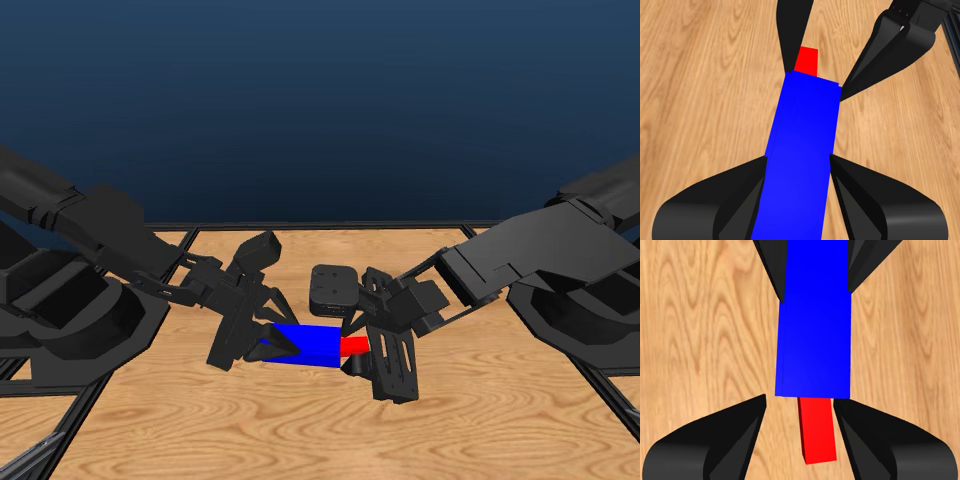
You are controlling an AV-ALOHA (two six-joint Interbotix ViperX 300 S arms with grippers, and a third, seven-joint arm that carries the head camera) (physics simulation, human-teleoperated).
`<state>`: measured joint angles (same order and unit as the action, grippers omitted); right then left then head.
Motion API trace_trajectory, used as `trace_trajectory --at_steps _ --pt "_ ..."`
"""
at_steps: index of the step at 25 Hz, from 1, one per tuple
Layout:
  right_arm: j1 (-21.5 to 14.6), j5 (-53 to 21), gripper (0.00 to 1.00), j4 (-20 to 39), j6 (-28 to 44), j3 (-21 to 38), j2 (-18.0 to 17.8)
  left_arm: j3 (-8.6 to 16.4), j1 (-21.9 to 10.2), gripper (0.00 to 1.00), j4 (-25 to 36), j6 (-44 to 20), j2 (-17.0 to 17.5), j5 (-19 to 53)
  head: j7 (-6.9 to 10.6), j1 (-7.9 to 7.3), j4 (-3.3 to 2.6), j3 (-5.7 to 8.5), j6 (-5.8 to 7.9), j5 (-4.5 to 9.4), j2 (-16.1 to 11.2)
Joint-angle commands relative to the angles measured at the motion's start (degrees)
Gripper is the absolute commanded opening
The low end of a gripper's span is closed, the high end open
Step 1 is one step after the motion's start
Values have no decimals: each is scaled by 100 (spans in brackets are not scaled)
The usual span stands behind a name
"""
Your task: Insert peg into socket
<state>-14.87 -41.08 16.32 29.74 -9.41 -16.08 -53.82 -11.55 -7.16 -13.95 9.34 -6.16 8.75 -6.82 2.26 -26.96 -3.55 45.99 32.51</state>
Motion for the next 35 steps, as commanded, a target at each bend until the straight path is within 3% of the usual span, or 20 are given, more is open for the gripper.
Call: trace_trajectory --at_steps 1,2,5,10,12,13,14,16,17,18,19,21,22,24,27,29,32,35 --pt "274 408 100 -39 53 -107 238 129 99 0 -453 649 7 -999 -28 11 -3 84 7 -113 8" --pt "276 363 100 -48 114 -206 313 -18 -36 0 -533 792 -32 -1190 -36 9 -2 85 8 -118 10" --pt "292 418 100 -25 308 -555 586 -6 -3 0 -907 1097 4 -1486 -44 16 -5 86 15 -127 17" --pt "317 279 100 147 776 -1177 1116 -68 -211 0 -1424 1611 -121 -1973 -35 37 -8 80 -4 -149 41" --pt "335 321 100 227 942 -1266 1170 -114 -271 0 -1560 1687 -94 -2186 -35 46 -10 82 -6 -157 39" --pt "315 253 100 231 987 -1365 1307 -161 -226 0 -1490 1689 -39 -1955 -34 50 -11 81 -7 -157 40" --pt "294 210 100 250 1024 -1390 1321 -198 -327 0 -1682 1787 -182 -2231 -34 57 -13 80 -7 -156 39" --pt "245 164 100 193 943 -1398 1332 -63 -330 0 -1793 1883 -73 -2357 -20 67 -15 79 -14 -149 41" --pt "207 75 100 272 1081 -1442 1379 -222 -378 0 -1894 2008 -231 -2355 -16 69 -16 79 -12 -147 42" --pt "180 27 100 293 1132 -1498 1360 -153 -378 0 -1940 2027 -164 -2401 -6 74 -19 79 -8 -146 44" --pt "140 36 0 299 1148 -1500 1387 -232 -400 0 -1956 2060 -242 -2452 4 81 -22 77 -2 -144 47" --pt "88 30 0 305 1188 -1515 1349 -227 -291 0 -2056 2103 -122 -2540 25 97 -29 75 8 -136 54" --pt "76 26 0 313 1200 -1487 1345 -174 -295 0 -2044 2219 -141 -2232 29 103 -31 75 10 -135 54" --pt "-5 -33 0 360 1191 -1402 1334 -167 -411 0 -2090 2182 -223 -2600 37 119 -37 77 14 -131 56" --pt "-29 -159 0 437 1223 -1379 1331 -147 -379 0 -2115 2282 -205 -2333 36 130 -42 81 21 -123 52" --pt "-54 -224 0 476 1222 -1295 1382 -259 -435 0 -2025 2269 -264 -2700 40 133 -43 80 25 -120 52" --pt "-69 -334 0 510 1193 -1192 1355 -219 -362 0 -2195 2226 -302 -2648 43 131 -43 76 24 -120 51" --pt "-37 -314 0 490 1083 -1110 1276 -257 -506 0 -2116 2245 -358 -2788 43 121 -41 77 26 -128 49"
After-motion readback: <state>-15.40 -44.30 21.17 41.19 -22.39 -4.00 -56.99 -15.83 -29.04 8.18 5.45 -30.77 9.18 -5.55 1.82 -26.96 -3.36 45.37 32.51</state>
